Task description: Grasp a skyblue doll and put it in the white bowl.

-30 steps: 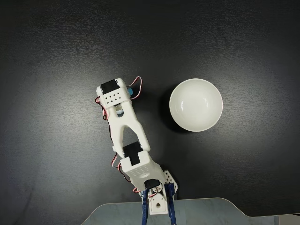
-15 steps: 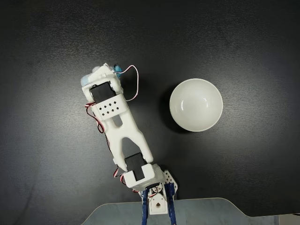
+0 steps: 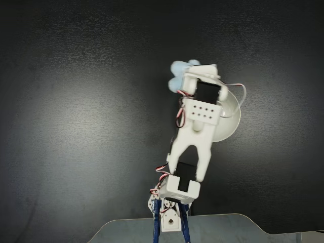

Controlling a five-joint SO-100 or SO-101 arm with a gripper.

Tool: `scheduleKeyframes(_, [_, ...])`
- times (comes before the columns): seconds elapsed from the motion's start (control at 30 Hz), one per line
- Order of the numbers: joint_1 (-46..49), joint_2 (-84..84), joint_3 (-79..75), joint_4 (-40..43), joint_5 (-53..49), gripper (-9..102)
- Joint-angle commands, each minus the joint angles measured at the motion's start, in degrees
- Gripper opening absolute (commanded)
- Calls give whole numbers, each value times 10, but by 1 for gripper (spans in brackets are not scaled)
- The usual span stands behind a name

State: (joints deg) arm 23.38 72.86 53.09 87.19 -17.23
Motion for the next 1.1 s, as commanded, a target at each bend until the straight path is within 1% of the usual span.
scheduleKeyframes(0.0, [112, 72, -43, 1, -5, -2])
scheduleKeyframes(0.1, [158, 68, -41, 4, -5, -2])
scheduleKeyframes(0.17, [173, 69, -40, 5, -6, -2])
scheduleKeyframes(0.27, [171, 74, -32, 29, -6, -2])
scheduleKeyframes(0.43, [169, 75, -18, 110, 2, -2])
scheduleKeyframes(0.6, [167, 89, -18, 119, -1, -2])
scheduleKeyframes(0.9, [80, 149, 16, 121, 2, -2])
scheduleKeyframes(1.07, [71, 156, 47, 120, 3, -2])
